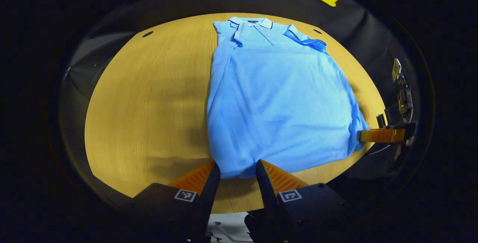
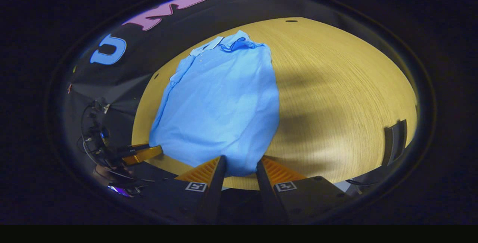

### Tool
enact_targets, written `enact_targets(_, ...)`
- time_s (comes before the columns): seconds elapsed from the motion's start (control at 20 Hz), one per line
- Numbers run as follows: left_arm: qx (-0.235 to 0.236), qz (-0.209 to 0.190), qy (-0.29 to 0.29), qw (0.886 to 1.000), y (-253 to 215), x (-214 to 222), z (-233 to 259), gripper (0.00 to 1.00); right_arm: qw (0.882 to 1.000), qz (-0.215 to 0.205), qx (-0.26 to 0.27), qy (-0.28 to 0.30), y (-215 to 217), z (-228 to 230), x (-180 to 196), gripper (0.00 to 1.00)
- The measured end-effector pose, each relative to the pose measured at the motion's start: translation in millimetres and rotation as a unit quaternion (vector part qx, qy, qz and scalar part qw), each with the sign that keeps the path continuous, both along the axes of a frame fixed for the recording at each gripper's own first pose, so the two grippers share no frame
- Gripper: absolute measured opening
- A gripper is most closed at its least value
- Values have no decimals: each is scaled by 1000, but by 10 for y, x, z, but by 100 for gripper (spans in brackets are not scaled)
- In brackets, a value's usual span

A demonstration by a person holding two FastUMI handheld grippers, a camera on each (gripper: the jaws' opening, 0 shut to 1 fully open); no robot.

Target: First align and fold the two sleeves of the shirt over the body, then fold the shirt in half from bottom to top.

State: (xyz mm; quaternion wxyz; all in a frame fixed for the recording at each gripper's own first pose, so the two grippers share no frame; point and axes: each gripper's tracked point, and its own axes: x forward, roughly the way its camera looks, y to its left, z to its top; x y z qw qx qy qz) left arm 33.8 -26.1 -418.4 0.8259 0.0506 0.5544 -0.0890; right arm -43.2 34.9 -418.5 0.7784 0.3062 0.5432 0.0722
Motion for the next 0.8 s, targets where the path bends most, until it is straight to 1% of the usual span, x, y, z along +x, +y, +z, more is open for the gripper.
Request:
enact_targets(0.05, 8, 1, 0, 1000, 34, 12, -3, 64, 1000, -3, -8, 2, -22, -63, 4, 51)
enact_targets(0.1, 7, 6, -3, 1000, 46, 41, 0, 50, 1000, -7, -8, 0, -62, -75, 16, 45)
enact_targets(0.15, -7, 15, -2, 1000, 9, 55, 10, 42, 1000, -11, 2, 0, -26, -80, 58, 31)
enact_targets(0.2, -20, 29, -2, 999, -7, 84, 20, 24, 1000, -17, 4, -5, -45, -77, 69, 18)
enact_targets(0.25, -32, 45, -2, 998, -15, 108, 31, 17, 1000, -17, 7, -11, -30, -75, 79, 5)
enact_targets(0.3, -44, 55, 0, 997, -29, 123, 36, 4, 1000, -15, 7, -19, -22, -60, 93, 10)
enact_targets(0.35, -50, 63, 5, 997, -33, 119, 33, 7, 1000, -12, 3, -26, -23, -63, 113, 4)
enact_targets(0.45, -63, 72, 10, 995, -56, 124, 61, 6, 999, -1, -4, -37, -25, -60, 117, 4)
enact_targets(0.5, -66, 71, 7, 995, -70, 148, 96, 6, 999, 3, -6, -42, -28, -59, 125, 10)
enact_targets(0.65, -73, 55, -27, 995, -99, 314, 276, 6, 999, 4, -1, -52, -62, -50, 199, 10)
enact_targets(0.75, -77, 54, -52, 994, -97, 481, 411, 6, 998, 1, -2, -69, -108, 7, 333, 10)
enact_targets(0.8, -78, 55, -65, 993, -103, 575, 476, 6, 997, 4, -11, -83, -153, 36, 411, 10)
